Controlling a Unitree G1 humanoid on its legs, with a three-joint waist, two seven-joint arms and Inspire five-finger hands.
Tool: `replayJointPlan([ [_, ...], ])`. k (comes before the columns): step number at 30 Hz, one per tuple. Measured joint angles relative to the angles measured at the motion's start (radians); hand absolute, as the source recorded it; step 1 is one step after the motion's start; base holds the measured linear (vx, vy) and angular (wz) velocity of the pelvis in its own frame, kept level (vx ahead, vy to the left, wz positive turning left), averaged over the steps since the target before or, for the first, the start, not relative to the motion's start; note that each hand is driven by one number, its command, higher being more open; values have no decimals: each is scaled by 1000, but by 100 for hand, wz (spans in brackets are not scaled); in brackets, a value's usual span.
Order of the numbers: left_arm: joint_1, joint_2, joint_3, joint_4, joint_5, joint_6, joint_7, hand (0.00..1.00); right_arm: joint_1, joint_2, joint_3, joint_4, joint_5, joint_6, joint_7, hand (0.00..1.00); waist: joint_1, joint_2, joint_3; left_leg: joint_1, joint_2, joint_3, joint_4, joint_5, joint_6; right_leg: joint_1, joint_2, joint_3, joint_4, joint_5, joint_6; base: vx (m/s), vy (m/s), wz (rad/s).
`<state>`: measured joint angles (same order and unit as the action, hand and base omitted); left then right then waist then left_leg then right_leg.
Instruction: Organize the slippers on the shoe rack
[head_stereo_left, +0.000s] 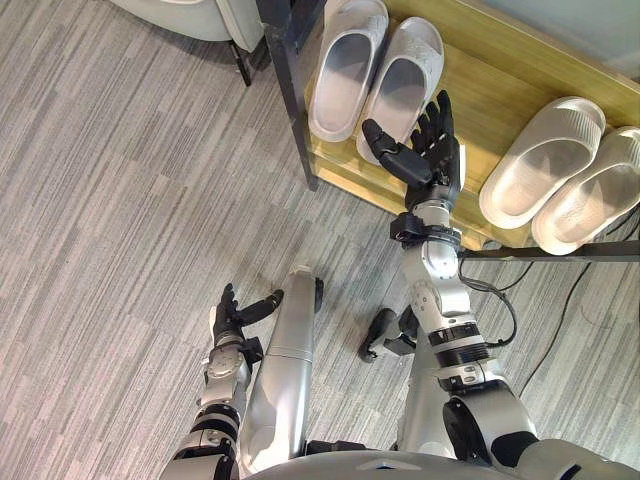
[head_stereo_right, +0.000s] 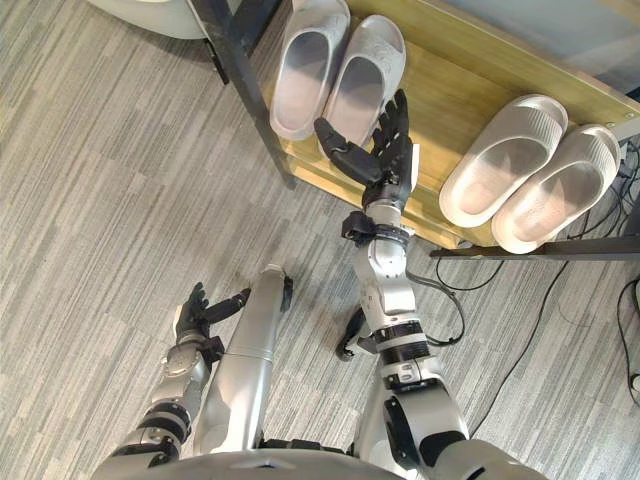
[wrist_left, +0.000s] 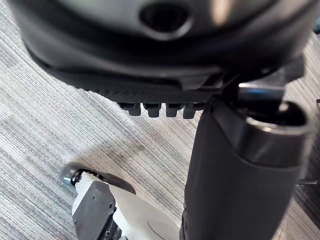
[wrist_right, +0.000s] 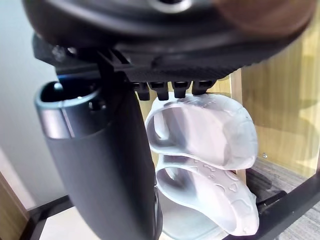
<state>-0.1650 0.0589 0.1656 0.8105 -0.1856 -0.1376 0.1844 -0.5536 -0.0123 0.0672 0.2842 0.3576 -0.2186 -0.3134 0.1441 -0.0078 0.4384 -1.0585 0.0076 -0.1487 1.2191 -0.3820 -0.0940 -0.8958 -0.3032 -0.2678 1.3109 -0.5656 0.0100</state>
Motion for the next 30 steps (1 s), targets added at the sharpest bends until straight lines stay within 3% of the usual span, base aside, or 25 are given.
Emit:
replayJointPlan([
  [10,-3,-8,-1,0,0,-6,1,100,-90,-34,0,83,21,12,-21,100,-1,17,7,6,0,-4,7,4,-3,7,-3,-4,16,-2,-5,0,0,0],
  [16,-5,-11,0,1,-1,-3,2,100,-81,-37,14,94,19,49,-17,100,-11,27,8,51,3,-4,5,2,1,54,-1,-6,7,-3,-5,0,0,0],
  [25,-10,-12,8,0,0,10,-11,100,107,10,50,66,-14,72,29,100,-19,30,6,184,29,9,-55,-3,9,185,26,-10,-73,10,5,23,-6,-6],
  [30,63,-5,7,3,0,20,-40,100,245,21,75,6,-58,89,41,100,-26,30,-9,297,37,26,-137,-2,7,288,35,-12,-155,22,13,74,-16,-4],
])
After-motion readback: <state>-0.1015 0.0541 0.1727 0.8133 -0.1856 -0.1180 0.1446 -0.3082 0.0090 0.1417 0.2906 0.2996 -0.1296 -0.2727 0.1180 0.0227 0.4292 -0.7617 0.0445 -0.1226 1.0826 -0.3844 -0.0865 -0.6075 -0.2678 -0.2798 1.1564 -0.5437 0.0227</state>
